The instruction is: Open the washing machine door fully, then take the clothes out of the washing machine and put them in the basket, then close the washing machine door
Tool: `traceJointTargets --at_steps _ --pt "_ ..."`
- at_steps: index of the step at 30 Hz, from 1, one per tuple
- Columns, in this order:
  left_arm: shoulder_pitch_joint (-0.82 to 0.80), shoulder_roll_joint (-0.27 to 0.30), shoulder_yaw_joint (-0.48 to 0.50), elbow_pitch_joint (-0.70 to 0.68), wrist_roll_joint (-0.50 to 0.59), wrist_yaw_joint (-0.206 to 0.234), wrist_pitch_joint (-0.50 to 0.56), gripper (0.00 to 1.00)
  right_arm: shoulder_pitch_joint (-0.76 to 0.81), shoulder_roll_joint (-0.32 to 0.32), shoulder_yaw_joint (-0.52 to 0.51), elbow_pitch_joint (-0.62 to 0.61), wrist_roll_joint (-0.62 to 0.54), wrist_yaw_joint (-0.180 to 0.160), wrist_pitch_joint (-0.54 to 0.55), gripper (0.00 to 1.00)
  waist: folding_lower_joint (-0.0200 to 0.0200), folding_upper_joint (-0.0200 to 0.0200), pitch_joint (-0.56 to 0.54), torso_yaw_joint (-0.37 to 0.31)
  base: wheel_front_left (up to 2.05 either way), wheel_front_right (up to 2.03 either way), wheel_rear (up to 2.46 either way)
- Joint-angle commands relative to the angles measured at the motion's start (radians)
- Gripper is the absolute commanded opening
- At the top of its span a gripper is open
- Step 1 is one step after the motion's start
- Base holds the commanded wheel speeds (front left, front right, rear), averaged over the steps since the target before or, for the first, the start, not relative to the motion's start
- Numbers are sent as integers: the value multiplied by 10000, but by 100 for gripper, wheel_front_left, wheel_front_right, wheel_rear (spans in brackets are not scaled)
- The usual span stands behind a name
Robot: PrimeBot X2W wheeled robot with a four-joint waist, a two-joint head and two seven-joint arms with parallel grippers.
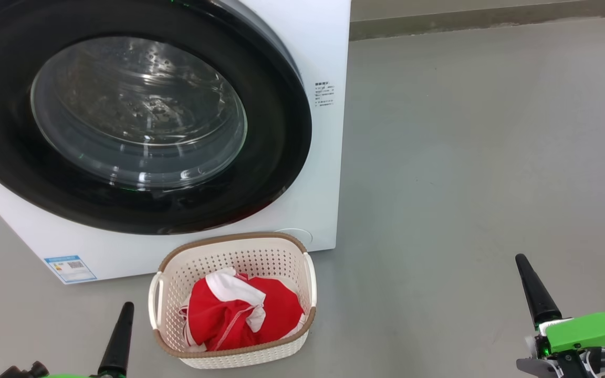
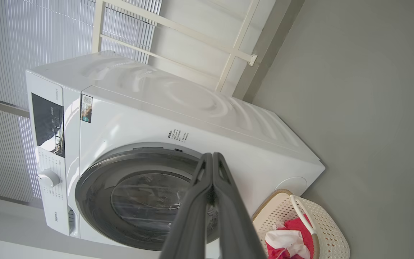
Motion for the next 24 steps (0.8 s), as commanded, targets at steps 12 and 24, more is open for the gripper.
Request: traceJointTargets --at_steps 12,24 --pt "-667 153 223 -160 -1550 -66 431 0 -698 -40 -54 -178 1447 -9 415 0 -1 -1 73 74 0 0 0" --pt "-796 160 222 -123 -2568 -71 689 0 -824 -10 -161 -114 2383 -9 694 0 -1 -1 125 128 0 0 0"
